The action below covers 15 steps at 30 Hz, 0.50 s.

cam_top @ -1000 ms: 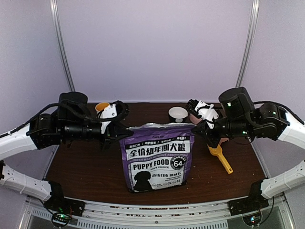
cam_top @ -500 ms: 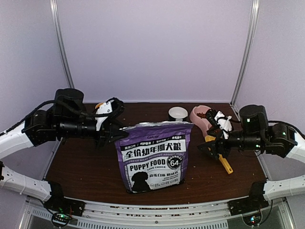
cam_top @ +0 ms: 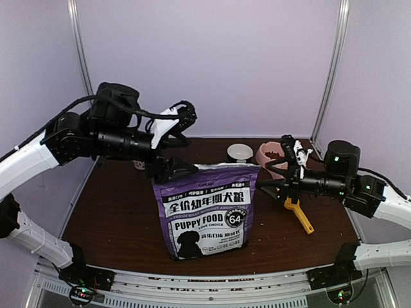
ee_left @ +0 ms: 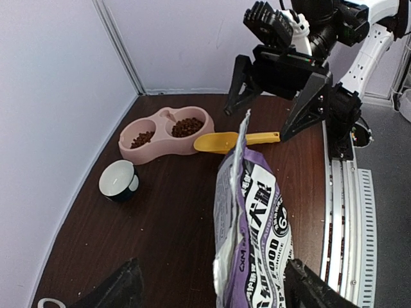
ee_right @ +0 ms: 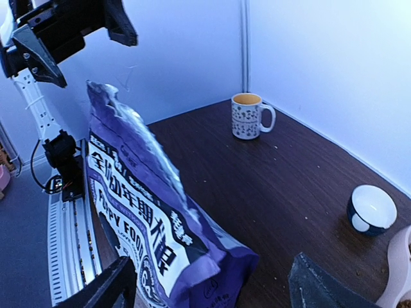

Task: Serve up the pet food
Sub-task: Press the seal on the pet food bag.

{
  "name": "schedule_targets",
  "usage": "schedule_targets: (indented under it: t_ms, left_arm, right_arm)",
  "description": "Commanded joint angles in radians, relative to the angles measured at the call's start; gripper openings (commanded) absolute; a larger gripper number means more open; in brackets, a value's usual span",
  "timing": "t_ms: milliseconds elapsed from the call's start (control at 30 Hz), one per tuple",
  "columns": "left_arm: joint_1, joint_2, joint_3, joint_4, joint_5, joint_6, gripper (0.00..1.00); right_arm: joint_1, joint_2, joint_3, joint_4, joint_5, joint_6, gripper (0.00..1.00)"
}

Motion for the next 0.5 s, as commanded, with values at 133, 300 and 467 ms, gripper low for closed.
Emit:
schedule_targets:
  t_ms: [133,300,467]
  left_arm:
    - [-0.032,0.160,0.191,-0.194,-0.002,0.062,0.78]
    - [-0.034,0.218,0.249,-0.255,-0.044,0.084,0.74]
    - [-0.034,0.239,0.271,-0.282,-0.041,0.091,0.47]
  right_arm:
    - [-0.005,0.110,0.063,0.164,-0.150,-0.126,0.81]
    - [-0.008,0.212,0.136,0.144,-0.183,-0.175,0.78]
    - [-0.009,0.277,0.184,0.162,-0.245,-0.186,0.64]
